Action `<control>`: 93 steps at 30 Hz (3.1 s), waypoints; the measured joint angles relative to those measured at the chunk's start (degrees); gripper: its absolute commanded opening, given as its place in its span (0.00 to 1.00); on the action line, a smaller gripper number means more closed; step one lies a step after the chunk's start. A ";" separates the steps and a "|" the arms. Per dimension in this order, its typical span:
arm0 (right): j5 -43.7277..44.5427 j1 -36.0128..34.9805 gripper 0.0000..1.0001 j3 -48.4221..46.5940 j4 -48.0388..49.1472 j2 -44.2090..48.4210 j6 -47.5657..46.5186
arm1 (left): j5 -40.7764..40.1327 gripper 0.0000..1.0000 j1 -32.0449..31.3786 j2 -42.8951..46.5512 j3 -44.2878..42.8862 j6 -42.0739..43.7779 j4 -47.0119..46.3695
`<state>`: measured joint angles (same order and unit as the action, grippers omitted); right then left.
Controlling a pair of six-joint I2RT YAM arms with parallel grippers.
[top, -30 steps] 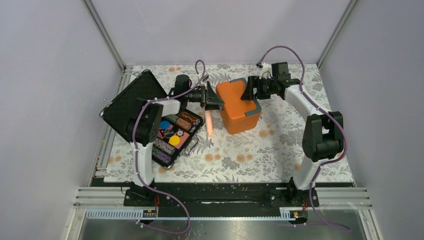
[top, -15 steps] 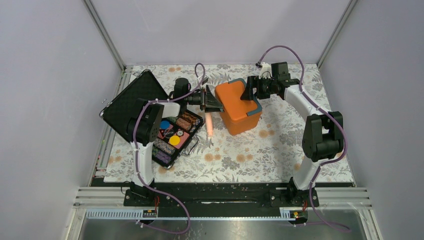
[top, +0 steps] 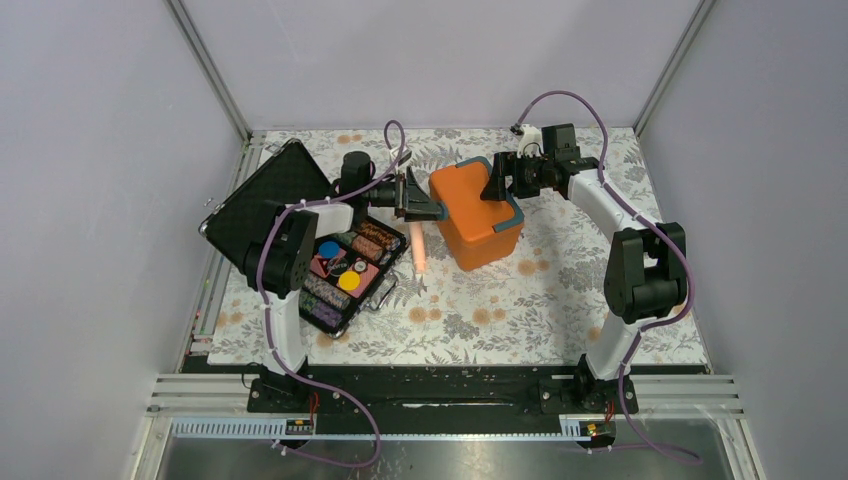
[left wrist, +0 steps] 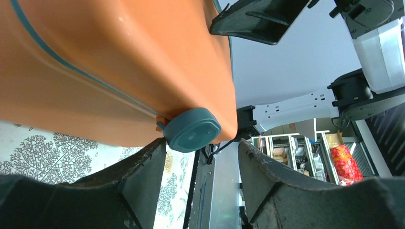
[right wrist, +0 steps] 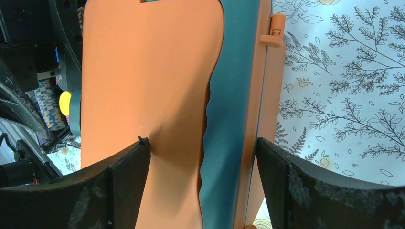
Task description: Organize the medicine kit
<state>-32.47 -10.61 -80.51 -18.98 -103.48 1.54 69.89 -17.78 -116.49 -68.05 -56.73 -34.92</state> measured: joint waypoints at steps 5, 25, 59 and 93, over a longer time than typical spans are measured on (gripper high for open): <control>0.00 0.00 0.86 -0.02 0.00 0.00 -0.02 | -0.94 0.49 -0.22 0.00 -2.51 5.42 8.26; 0.00 0.00 0.86 -0.02 0.04 -0.02 -0.02 | -3.93 0.44 -0.76 0.00 -7.58 18.69 26.53; 0.55 -0.02 0.90 -0.04 0.44 0.15 -0.46 | -11.89 0.53 0.39 -4.13 -9.38 31.69 39.21; 42.34 13.11 1.00 -2.19 -4.59 26.40 7.74 | -53.53 0.99 6.34 20.96 -29.92 53.88 63.95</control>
<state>9.87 2.50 -82.70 -23.57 -77.08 9.28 16.36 -11.44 -95.53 -97.97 -2.85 29.04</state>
